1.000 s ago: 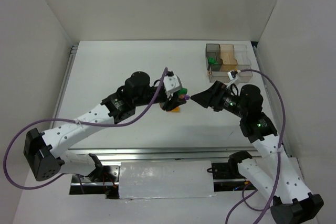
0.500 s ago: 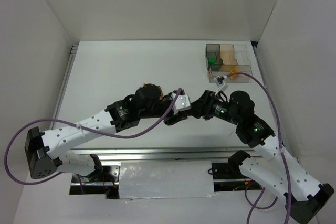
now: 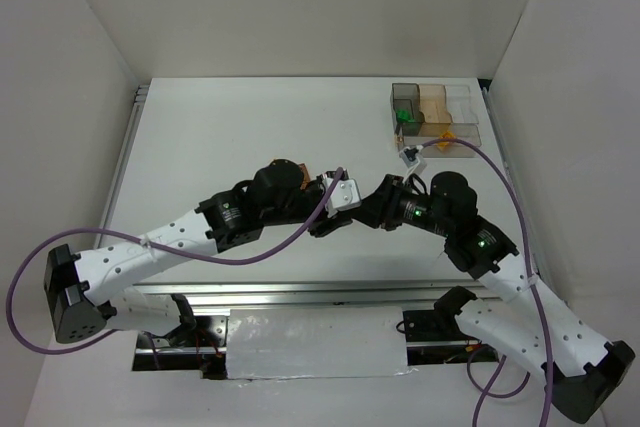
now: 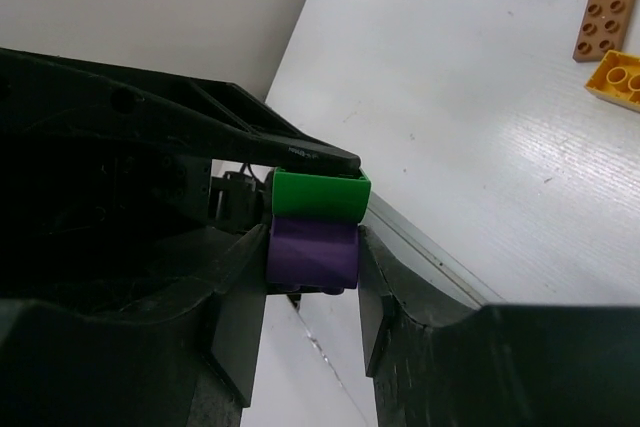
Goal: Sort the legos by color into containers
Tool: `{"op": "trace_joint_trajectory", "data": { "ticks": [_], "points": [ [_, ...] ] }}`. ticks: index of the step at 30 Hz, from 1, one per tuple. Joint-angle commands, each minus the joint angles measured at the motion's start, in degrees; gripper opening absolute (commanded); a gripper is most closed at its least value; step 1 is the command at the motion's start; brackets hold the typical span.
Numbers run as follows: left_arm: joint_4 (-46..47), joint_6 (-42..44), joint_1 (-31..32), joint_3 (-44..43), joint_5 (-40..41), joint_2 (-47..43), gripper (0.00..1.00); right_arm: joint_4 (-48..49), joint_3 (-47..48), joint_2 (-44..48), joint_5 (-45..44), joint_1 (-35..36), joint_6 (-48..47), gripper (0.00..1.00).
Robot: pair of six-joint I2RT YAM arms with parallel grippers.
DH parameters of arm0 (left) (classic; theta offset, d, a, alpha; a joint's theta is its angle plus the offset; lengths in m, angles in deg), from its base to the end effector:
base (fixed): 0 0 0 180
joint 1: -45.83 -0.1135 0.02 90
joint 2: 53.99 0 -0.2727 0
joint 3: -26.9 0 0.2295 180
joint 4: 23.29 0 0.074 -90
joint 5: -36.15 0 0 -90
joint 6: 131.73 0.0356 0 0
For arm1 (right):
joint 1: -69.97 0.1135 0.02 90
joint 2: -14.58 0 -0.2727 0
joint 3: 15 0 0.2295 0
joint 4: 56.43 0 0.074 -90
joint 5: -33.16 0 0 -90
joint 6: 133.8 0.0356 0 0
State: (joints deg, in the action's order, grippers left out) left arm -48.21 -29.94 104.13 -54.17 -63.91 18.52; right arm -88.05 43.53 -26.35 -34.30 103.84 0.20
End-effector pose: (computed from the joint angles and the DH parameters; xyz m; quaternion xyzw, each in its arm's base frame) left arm 0.1364 -0.2327 0.3770 0.5009 0.6227 -0.3002 0.5208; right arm 0.1057 0.0874 0.3357 -0.0516 0.7805 0.4992 0.3728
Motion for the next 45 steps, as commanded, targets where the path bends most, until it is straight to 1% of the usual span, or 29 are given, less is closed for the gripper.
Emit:
{"op": "trace_joint_trajectory", "data": {
  "ticks": [1,2,3,4,5,6,8,13,15,16,17,18,19,21,22,23,24,25,28,30,31,33,34,35,36,37,38,41,45],
  "points": [
    [3.1,0.3,0.3,-3.0,-2.0,-1.8,0.12,3.2,-1.3,-0.8,5.0,0.5,-1.6,0.13],
    [3.1,0.0,0.3,-3.0,-2.3,-1.9,0.18,5.0,-1.6,-0.7,5.2,0.5,-1.6,0.04],
    [3.2,-0.2,0.3,-2.8,-3.0,-2.4,0.22,6.1,-2.3,-0.5,5.1,0.5,-1.5,0.00],
    [3.6,-0.6,0.3,-2.5,-3.4,-2.5,0.39,8.3,-2.7,-0.5,5.1,0.6,-1.9,0.00],
    [3.9,-1.1,0.3,-2.2,-3.6,-2.8,0.51,9.2,-3.0,-0.6,5.3,0.6,-2.2,0.00],
    [4.3,-1.6,0.3,-1.9,-3.3,-3.3,0.59,10.0,-3.3,-0.6,5.8,0.6,-2.4,0.00],
    [5.0,-3.4,0.3,-1.1,-2.9,-3.9,0.99,13.6,-4.3,-0.6,6.3,0.7,-2.9,0.00],
    [3.3,-8.6,0.3,-1.0,-0.5,-4.9,1.00,16.1,-4.4,-1.3,5.8,0.1,-8.0,0.00],
    [2.7,-10.0,0.2,0.1,0.5,-6.6,0.99,16.3,-4.7,-2.6,6.6,-1.6,-10.0,0.00],
    [2.6,-11.3,0.2,0.3,1.2,-7.2,1.00,16.8,-5.0,-3.0,8.7,-2.7,-11.8,0.00],
    [1.9,-12.3,0.2,0.4,2.1,-8.7,0.99,18.5,-5.5,-4.0,10.3,-5.6,-12.3,0.00],
    [1.4,-14.1,0.2,0.3,4.8,-9.3,1.00,19.4,-5.9,-4.3,13.2,-7.6,-13.7,0.00],
    [0.7,-16.3,0.2,0.1,6.5,-10.0,0.99,22.1,-6.5,-4.5,20.5,-9.5,-14.5,0.00],
    [-2.5,-19.6,-0.3,-1.0,8.9,-12.1,1.00,25.0,-8.0,-4.3,29.3,-14.5,-16.8,0.00],
    [-3.6,-20.7,-0.9,-1.3,8.8,-12.8,0.99,26.2,-8.0,-4.0,36.3,-15.3,-17.9,0.00],
    [-4.3,-21.7,-1.3,-1.5,8.1,-14.2,0.99,26.3,-7.6,-3.6,39.0,-15.6,-18.8,0.00],
    [-4.7,-23.7,-1.4,-1.6,7.3,-14.8,0.99,24.3,-6.9,-3.6,41.8,-15.6,-21.5,0.00],
    [-5.2,-24.4,-1.6,-1.8,4.7,-15.1,0.99,23.6,-5.3,-3.6,46.8,-15.6,-22.7,0.00],
    [-7.9,-26.6,-1.6,-3.8,0.9,-14.9,1.00,22.6,-3.7,-3.1,52.6,-15.3,-24.4,0.00],
    [-9.7,-27.7,-1.6,-5.4,-1.7,-14.0,1.00,23.6,-3.8,-2.5,54.4,-14.5,-24.1,0.00],
    [-9.2,-28.0,-1.6,-5.4,-5.6,-13.5,1.00,24.5,-4.1,-2.2,55.1,-14.2,-23.5,0.00],
    [-9.1,-28.6,-1.6,-5.0,-9.4,-12.8,0.99,25.4,-4.0,-2.3,55.6,-13.1,-22.3,0.00],
    [-8.1,-29.1,-1.6,-4.8,-11.1,-12.0,0.98,24.4,-3.0,-2.6,55.2,-11.8,-22.9,0.00],
    [-7.3,-29.5,-1.6,-4.0,-15.2,-11.3,0.96,22.7,-2.3,-2.8,54.1,-11.4,-24.9,0.00],
    [-6.5,-30.0,-1.6,-3.5,-17.1,-10.3,0.95,18.9,-0.8,-3.5,51.7,-10.2,-26.2,0.00],
    [-6.2,-30.2,-1.6,-3.5,-18.5,-9.8,0.93,17.5,-0.1,-3.8,51.0,-10.1,-27.5,0.00],
    [-5.6,-31.1,-1.6,-2.9,-19.4,-9.4,0.91,15.6,1.0,-4.3,50.2,-10.1,-28.6,0.00],
    [-4.9,-31.7,-1.6,-1.9,-19.6,-8.5,0.88,14.9,1.7,-4.6,50.1,-10.0,-28.8,0.00],
    [-4.8,-31.4,-1.6,-1.7,-19.6,-7.6,0.79,15.3,1.7,-4.4,49.2,-9.5,-28.5,0.00]
  ]
}}
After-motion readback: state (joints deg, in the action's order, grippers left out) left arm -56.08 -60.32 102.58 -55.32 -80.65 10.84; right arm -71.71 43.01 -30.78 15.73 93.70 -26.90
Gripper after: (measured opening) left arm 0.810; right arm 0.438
